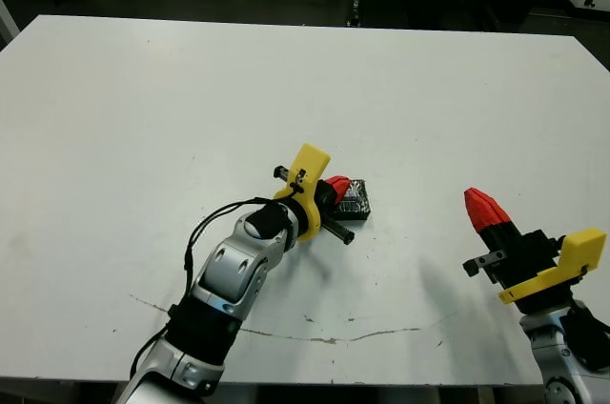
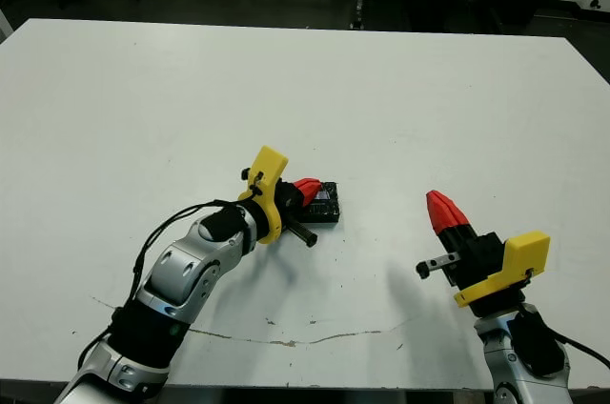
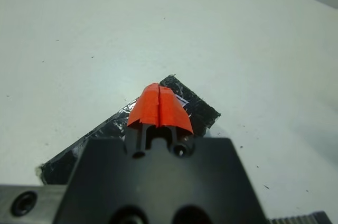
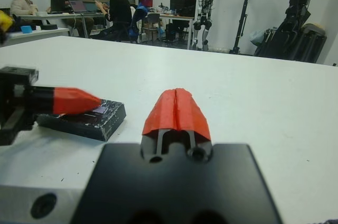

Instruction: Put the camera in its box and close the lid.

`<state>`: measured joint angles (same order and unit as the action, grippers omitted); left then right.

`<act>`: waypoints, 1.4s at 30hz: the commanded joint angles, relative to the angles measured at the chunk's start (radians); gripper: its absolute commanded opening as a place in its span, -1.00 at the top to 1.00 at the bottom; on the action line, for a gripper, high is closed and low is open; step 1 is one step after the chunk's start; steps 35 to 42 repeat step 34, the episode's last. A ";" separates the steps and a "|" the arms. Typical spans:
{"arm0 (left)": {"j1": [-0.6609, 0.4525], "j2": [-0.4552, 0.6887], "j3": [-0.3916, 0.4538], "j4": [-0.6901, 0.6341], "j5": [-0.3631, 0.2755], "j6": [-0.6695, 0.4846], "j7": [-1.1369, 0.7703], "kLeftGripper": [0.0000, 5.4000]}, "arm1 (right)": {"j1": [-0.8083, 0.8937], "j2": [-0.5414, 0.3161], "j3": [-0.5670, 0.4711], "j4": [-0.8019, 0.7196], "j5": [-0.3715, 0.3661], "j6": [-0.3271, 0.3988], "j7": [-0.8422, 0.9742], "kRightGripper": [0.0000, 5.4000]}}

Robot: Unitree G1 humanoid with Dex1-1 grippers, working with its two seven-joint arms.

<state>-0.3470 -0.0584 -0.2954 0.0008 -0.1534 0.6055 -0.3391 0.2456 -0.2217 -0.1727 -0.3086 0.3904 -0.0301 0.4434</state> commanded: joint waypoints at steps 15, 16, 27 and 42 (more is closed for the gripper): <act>0.138 0.152 0.279 -0.207 -0.024 -0.592 -0.019 0.99 | -0.031 0.042 -0.004 -0.038 0.019 0.046 -0.106 1.00; 0.148 0.153 0.293 -0.214 -0.029 -0.597 -0.009 0.99 | -0.033 0.045 -0.004 -0.051 0.018 0.064 -0.126 1.00; 0.297 0.073 0.346 -0.112 0.042 -0.803 0.168 0.99 | -0.077 0.094 0.013 -0.060 -0.043 0.048 -0.221 1.00; 0.341 0.031 0.321 -0.075 0.064 -0.817 0.229 0.99 | -0.082 0.116 0.018 -0.052 -0.069 0.028 -0.234 1.00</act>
